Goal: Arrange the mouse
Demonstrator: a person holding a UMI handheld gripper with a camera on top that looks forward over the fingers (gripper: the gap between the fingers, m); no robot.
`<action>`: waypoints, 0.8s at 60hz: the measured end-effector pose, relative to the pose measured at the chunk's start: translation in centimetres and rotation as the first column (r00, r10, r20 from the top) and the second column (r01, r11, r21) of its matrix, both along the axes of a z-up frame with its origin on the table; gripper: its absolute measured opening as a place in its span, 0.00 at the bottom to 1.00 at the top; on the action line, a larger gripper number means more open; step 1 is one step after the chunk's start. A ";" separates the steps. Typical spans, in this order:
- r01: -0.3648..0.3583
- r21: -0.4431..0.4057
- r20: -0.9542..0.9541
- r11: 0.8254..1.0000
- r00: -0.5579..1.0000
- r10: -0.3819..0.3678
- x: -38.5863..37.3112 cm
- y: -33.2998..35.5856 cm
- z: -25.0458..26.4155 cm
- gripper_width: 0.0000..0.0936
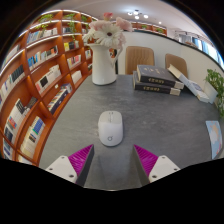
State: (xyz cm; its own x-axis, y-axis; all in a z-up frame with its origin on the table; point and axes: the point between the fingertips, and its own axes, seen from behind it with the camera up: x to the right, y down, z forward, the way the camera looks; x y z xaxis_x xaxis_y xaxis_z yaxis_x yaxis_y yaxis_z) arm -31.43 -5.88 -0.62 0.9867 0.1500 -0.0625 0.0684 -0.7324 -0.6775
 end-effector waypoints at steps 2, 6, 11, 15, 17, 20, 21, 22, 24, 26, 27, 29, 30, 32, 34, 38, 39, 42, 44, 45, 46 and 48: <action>0.000 0.000 0.000 1.000 1.000 0.000 -0.6 1.2 -0.2 0.82; -0.001 0.000 0.007 1.000 1.000 0.001 -1.3 3.3 -0.3 0.83; 0.004 -0.009 0.005 1.000 1.000 -0.004 -2.0 5.6 -0.9 0.82; 0.015 -0.002 0.020 1.000 1.000 -0.015 -2.1 7.0 -1.0 0.80; 0.021 -0.005 0.032 1.000 0.999 -0.021 -1.9 7.4 -1.1 0.76; 0.022 -0.006 0.053 1.000 0.998 -0.022 -1.4 7.8 -1.1 0.67; 0.020 -0.011 0.060 1.000 0.998 -0.020 -1.2 7.8 -1.2 0.64; 0.015 -0.009 0.059 1.000 0.998 -0.014 -1.3 7.9 -1.1 0.61; 0.017 -0.012 0.060 1.000 0.998 -0.017 -1.2 8.0 -1.1 0.55; 0.020 -0.015 0.052 1.000 0.998 -0.020 -1.2 7.9 -1.1 0.55; 0.022 -0.014 0.049 1.000 0.999 -0.021 -1.1 7.9 -1.1 0.54; 0.022 -0.011 0.048 1.000 0.999 -0.021 -1.1 7.9 -1.1 0.51; 0.020 -0.009 0.050 1.000 0.999 -0.019 -1.0 8.0 -1.1 0.49; 0.018 -0.005 0.049 1.000 0.999 -0.017 -1.0 8.0 -1.1 0.46; 0.020 -0.008 0.041 1.000 0.999 -0.019 -1.0 7.9 -1.1 0.44; 0.006 -0.024 0.027 1.000 1.000 -0.006 -1.1 8.0 -1.1 0.38; 0.002 -0.027 0.023 1.000 1.000 -0.001 -1.1 8.0 -1.1 0.38; -0.014 -0.054 0.003 0.998 1.000 0.014 -1.0 7.9 -0.9 0.37; -0.029 -0.067 0.012 0.997 0.999 0.030 -0.6 7.8 -0.3 0.37; -0.034 -0.066 0.021 0.997 0.999 0.035 -0.1 8.0 0.3 0.38; -0.040 -0.055 0.027 0.998 0.999 0.041 0.4 8.3 1.1 0.38; -0.048 -0.021 0.026 0.999 0.999 0.048 1.5 9.1 3.2 0.38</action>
State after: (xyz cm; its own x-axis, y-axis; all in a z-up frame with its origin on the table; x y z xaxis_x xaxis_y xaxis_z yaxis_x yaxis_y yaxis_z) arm -29.96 3.22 2.59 0.9797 0.1962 -0.0404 0.1212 -0.7413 -0.6601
